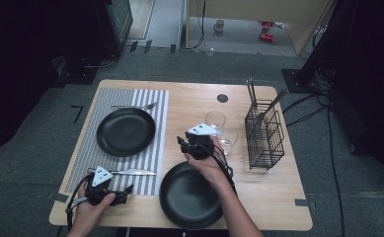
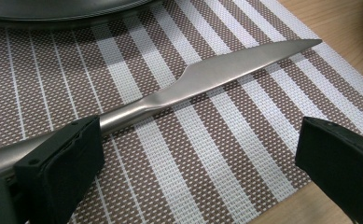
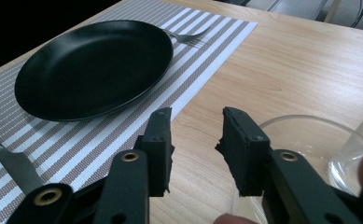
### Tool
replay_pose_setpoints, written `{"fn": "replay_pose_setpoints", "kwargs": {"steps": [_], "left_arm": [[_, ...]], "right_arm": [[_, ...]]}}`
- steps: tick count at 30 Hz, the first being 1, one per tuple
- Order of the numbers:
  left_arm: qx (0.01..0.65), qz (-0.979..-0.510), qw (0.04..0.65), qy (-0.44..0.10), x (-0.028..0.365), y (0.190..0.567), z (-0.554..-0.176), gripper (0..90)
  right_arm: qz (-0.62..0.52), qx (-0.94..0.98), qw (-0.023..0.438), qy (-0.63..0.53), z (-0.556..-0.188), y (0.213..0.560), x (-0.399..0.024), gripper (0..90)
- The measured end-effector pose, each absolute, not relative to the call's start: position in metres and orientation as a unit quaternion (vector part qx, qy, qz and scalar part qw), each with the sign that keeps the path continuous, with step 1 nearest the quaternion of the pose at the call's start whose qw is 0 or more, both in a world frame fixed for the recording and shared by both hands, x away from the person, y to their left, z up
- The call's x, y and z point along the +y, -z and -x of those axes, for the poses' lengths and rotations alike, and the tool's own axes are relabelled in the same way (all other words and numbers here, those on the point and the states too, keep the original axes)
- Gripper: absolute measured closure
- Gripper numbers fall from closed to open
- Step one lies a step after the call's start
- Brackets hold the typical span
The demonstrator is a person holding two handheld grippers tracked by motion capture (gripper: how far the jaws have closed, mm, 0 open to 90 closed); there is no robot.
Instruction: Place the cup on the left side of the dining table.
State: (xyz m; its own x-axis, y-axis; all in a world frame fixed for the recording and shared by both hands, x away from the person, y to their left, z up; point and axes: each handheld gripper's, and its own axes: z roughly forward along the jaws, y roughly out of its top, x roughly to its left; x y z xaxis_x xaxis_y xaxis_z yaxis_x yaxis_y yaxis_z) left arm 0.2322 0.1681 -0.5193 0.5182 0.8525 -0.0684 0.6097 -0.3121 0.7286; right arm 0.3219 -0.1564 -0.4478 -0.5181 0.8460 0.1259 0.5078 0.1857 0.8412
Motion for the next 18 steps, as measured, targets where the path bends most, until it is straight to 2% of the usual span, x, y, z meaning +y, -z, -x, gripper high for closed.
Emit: {"fn": "replay_pose_setpoints", "kwargs": {"steps": [6, 12, 14, 17, 18], "left_arm": [[0.462, -0.792, 0.363, -0.168, 0.168, 0.519, -0.232, 1.2], [0.461, -0.792, 0.362, -0.170, 0.167, 0.520, -0.232, 1.2], [0.461, -0.792, 0.361, -0.171, 0.167, 0.520, -0.232, 1.2], [0.461, -0.792, 0.361, -0.171, 0.167, 0.520, -0.232, 1.2], [0.461, -0.793, 0.361, -0.171, 0.167, 0.520, -0.232, 1.2]], "right_arm": [[-0.462, 0.734, 0.208, -0.453, -0.323, 0.441, -0.175, 47.8], [-0.476, 0.729, 0.220, -0.440, -0.323, 0.441, -0.194, 26.0], [-0.478, 0.729, 0.216, -0.440, -0.323, 0.443, -0.197, 23.2], [-0.484, 0.730, 0.227, -0.426, -0.323, 0.447, -0.199, 12.4], [-0.485, 0.731, 0.229, -0.422, -0.323, 0.448, -0.199, 12.7]]}}
